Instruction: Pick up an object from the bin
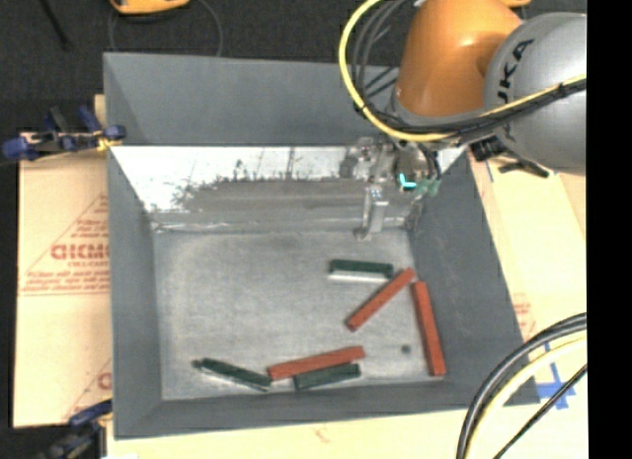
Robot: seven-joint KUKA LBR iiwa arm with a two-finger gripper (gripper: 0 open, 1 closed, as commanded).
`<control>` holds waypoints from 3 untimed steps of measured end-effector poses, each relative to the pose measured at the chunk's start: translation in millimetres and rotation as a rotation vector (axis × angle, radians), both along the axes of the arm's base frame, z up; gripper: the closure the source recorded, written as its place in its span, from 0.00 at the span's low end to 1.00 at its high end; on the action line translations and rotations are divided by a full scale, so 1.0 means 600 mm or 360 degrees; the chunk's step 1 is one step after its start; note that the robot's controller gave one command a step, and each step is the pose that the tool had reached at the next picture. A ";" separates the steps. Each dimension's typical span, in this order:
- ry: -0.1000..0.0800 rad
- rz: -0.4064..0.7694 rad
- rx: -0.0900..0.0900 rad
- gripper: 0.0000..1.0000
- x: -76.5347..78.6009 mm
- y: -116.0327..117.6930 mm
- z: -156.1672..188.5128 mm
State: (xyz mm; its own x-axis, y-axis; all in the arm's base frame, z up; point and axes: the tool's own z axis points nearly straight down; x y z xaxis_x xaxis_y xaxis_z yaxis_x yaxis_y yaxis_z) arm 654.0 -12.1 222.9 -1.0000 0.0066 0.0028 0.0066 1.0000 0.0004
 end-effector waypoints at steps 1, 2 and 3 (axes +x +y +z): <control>0.0007 0.0109 -0.0003 0.00 -0.109 -0.099 -0.168; -0.0005 0.0204 -0.0003 0.00 -0.094 -0.090 -0.257; -0.0008 0.0204 -0.0004 1.00 -0.090 -0.091 -0.246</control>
Offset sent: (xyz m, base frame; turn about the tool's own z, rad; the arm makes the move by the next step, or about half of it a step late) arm -0.0622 -0.0547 -0.0964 -0.0736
